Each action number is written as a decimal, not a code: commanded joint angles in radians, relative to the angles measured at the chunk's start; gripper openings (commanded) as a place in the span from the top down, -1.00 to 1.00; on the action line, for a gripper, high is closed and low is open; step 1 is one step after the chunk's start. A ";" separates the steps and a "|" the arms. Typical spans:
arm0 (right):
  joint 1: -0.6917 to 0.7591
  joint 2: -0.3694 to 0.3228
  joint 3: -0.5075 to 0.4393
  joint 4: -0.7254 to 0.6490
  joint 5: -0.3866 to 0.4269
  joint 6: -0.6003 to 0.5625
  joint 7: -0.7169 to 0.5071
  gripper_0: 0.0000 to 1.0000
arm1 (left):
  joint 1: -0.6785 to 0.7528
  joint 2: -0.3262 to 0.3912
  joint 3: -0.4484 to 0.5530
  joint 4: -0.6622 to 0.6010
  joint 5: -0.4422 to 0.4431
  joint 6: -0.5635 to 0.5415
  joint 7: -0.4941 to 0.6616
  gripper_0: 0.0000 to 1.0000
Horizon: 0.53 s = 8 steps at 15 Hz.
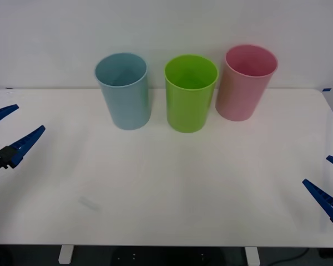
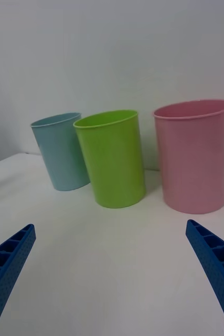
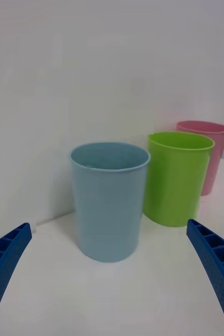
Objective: Grasp the object on the table and drop it into the matching bin: aluminum can to the light blue bin, PET bottle to the pink bin.
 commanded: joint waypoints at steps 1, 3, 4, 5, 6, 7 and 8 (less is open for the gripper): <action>0.000 0.000 0.000 0.000 0.000 0.000 0.000 -1.00 | 0.076 0.044 0.030 0.000 0.030 -0.051 -0.055 -1.00; 0.000 0.000 0.000 0.000 0.000 0.000 0.000 -1.00 | 0.124 0.044 0.060 0.000 0.036 -0.097 -0.065 -1.00; 0.000 0.000 0.000 0.000 0.000 0.000 0.000 -1.00 | 0.142 0.044 0.061 0.000 0.047 -0.098 -0.070 -1.00; 0.000 0.000 0.000 0.000 0.000 0.000 0.000 -1.00 | 0.165 0.044 0.063 0.000 0.062 -0.101 -0.081 -1.00; 0.000 0.000 0.000 0.000 0.000 0.000 0.000 -1.00 | 0.179 0.044 0.064 0.000 0.071 -0.101 -0.088 -1.00; 0.000 0.000 0.000 0.000 0.000 0.000 0.000 -1.00 | 0.191 0.044 0.067 -0.001 0.078 -0.104 -0.095 -1.00; 0.000 0.000 0.000 0.000 0.000 0.000 0.000 -1.00 | 0.202 0.044 0.072 0.000 0.079 -0.106 -0.098 -1.00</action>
